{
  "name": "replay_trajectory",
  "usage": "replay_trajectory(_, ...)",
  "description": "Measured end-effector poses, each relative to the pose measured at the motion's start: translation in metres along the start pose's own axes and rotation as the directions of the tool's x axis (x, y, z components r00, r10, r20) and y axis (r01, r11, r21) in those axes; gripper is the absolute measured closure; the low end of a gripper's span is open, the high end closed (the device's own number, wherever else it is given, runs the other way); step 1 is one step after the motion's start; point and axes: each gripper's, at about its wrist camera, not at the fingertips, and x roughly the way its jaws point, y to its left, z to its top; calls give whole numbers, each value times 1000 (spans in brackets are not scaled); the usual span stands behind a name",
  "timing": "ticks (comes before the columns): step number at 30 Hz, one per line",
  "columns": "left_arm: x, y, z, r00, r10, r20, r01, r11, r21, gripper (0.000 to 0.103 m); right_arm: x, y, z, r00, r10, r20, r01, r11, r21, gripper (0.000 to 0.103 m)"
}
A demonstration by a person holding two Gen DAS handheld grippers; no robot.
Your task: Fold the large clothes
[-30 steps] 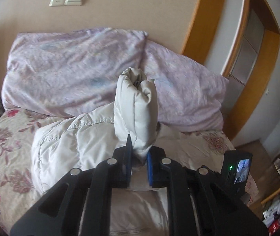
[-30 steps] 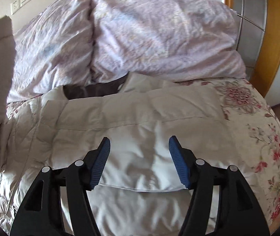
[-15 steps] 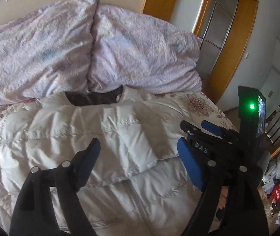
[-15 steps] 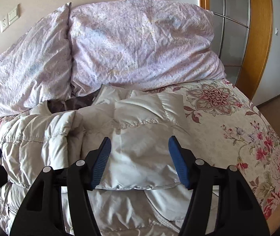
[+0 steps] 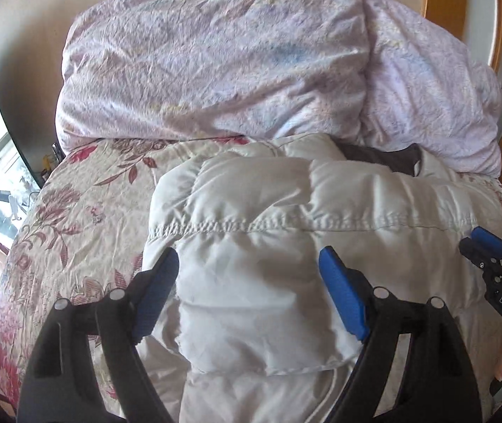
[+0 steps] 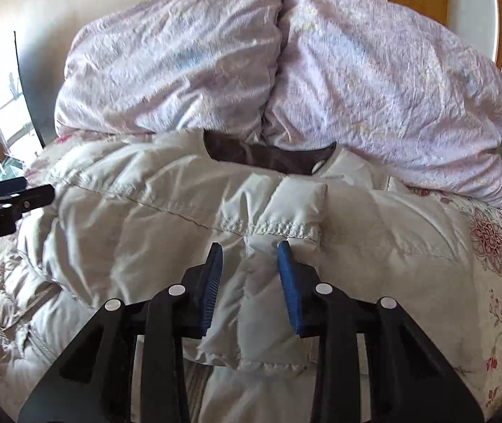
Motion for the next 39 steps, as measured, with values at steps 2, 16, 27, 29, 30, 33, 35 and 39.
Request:
replay_trajectory(2, 10, 4, -3, 1000, -3, -21, 3, 1000, -9, 22, 20, -10, -7, 998, -12, -60, 14, 999, 30, 72)
replay_trajectory(16, -24, 25, -20, 996, -89, 7, 89, 996, 4, 19, 22, -51, -15, 973, 193, -130, -159, 959, 235, 58)
replay_trajectory(27, -74, 121, -85, 966, -236, -102, 225, 968, -111, 11, -104, -162, -89, 959, 259, -115, -189, 888, 420, 11)
replay_trajectory(29, -74, 131, -104, 958, -251, -140, 233, 964, -130, 12, -119, -189, -116, 957, 262, -125, -173, 860, 481, 11)
replay_trajectory(30, -73, 134, -113, 954, -257, -156, 236, 962, -139, 12, -124, -199, -127, 955, 267, -126, -170, 846, 505, 11)
replay_trajectory(33, -70, 141, -138, 936, -286, -205, 254, 953, -166, 19, -134, -225, -166, 936, 324, -137, -186, 786, 589, 11)
replay_trajectory(35, -67, 143, -152, 922, -311, -232, 271, 944, -187, 25, -137, -232, -187, 926, 348, -148, -189, 765, 616, 12)
replay_trajectory(39, -68, 145, -168, 900, -375, -224, 326, 918, -225, 28, -135, -234, -210, 906, 391, -161, -207, 742, 637, 16)
